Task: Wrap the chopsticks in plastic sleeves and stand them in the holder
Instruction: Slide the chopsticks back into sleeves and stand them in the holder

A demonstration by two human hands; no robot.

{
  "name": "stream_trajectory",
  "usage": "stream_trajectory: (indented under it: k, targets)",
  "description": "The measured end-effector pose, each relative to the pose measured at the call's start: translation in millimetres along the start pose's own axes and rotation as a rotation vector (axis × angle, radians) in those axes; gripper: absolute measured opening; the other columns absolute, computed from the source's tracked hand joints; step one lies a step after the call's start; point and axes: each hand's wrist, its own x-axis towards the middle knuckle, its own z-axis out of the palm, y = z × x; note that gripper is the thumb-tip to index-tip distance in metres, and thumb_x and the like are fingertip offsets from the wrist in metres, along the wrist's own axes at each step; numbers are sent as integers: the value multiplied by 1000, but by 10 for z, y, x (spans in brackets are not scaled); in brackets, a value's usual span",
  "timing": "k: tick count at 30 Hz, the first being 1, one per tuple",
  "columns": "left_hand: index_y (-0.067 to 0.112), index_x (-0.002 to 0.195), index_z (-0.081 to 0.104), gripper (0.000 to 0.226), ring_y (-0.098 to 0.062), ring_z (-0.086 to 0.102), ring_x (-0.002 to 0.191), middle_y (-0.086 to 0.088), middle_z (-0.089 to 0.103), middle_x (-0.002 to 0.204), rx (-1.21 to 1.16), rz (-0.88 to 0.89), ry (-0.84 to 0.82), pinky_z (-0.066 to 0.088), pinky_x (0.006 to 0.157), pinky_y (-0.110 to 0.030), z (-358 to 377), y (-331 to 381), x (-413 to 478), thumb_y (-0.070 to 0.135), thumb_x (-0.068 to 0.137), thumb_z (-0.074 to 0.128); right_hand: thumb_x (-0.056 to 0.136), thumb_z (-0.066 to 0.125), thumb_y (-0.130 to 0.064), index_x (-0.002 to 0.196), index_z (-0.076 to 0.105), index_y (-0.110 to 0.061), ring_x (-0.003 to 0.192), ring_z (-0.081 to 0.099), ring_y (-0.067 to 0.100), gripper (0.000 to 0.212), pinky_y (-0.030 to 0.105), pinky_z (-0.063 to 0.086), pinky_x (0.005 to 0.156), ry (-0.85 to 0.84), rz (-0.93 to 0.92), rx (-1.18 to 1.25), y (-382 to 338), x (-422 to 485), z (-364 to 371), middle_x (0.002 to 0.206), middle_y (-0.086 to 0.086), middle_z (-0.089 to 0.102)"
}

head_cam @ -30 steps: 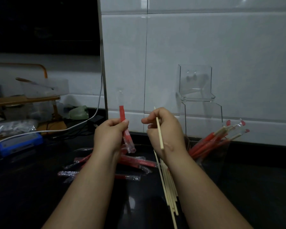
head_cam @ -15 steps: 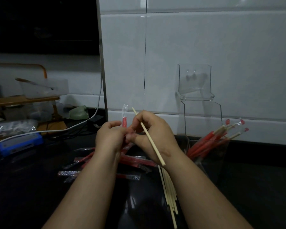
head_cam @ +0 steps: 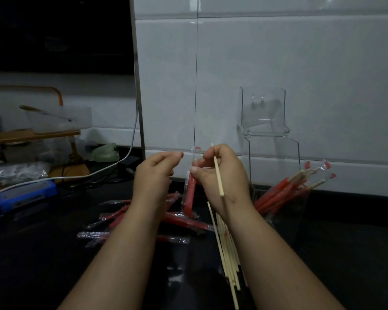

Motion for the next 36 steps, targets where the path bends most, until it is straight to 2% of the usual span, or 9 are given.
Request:
stream_trajectory:
  k: [4,8,11,14,18,22,27,30,36]
  targets:
    - [22,92,75,12,2,65,80,11,74,86,43,38,-127,45,60,-18,30,38,-66,15,90,67,83,71,0,85,47,-27,72,61,8,36,10,48,56,-39,10,-72,-4,-16,6,90,0,65]
    - [25,89,74,10,5,65,75,10,73,85,69,29,-100,50,52,-12,27,7,-64,18,92,67,84,70,-1,84,48,-28,64,59,1,35,10,46,53,-89,0,-108,-3,-21,18,90,-3,63]
    - [20,90,73,7,-2,65,78,7,73,86,50,90,-28,51,56,-13,9,-17,-18,16,92,67,89,66,-9,85,51,-31,72,63,-4,27,9,46,61,-48,-67,-141,-5,-19,31,92,-7,65]
    - [16,93,71,6,2,63,75,9,71,83,9,186,30,48,64,-11,-1,-19,6,11,92,67,99,53,-16,93,56,-35,83,68,5,20,17,52,71,83,-130,5,-72,-13,23,94,-4,69]
    - [20,93,70,12,-5,68,87,4,74,91,19,265,66,53,74,-16,-7,-5,-11,8,91,67,102,47,-32,111,65,-24,74,64,5,22,17,51,66,195,-149,149,-175,-39,3,86,-4,69]
    - [27,89,70,20,-9,67,87,6,72,90,122,357,111,57,78,-26,-14,-14,-23,7,89,70,89,43,-54,96,68,-30,76,58,3,36,21,51,70,241,-175,153,-218,-61,1,81,-13,62]
    - [40,88,64,28,-4,59,82,12,67,89,305,496,180,49,70,-16,-2,-40,-54,13,88,72,97,44,-38,88,57,-24,59,58,6,22,21,51,57,303,-196,267,-266,-87,-23,66,-8,64]
    - [44,88,59,32,-6,58,86,10,65,93,407,555,198,48,72,-22,-1,-74,-53,15,88,72,100,45,-31,85,53,-23,55,56,8,19,24,49,52,340,-215,300,-277,-81,-33,64,-4,63]
    - [34,91,61,24,-8,53,84,12,62,90,517,652,196,41,69,-18,18,-85,-78,12,88,72,102,47,-27,83,53,-21,52,52,7,20,22,47,49,314,-184,283,-256,-75,-37,60,-4,61]
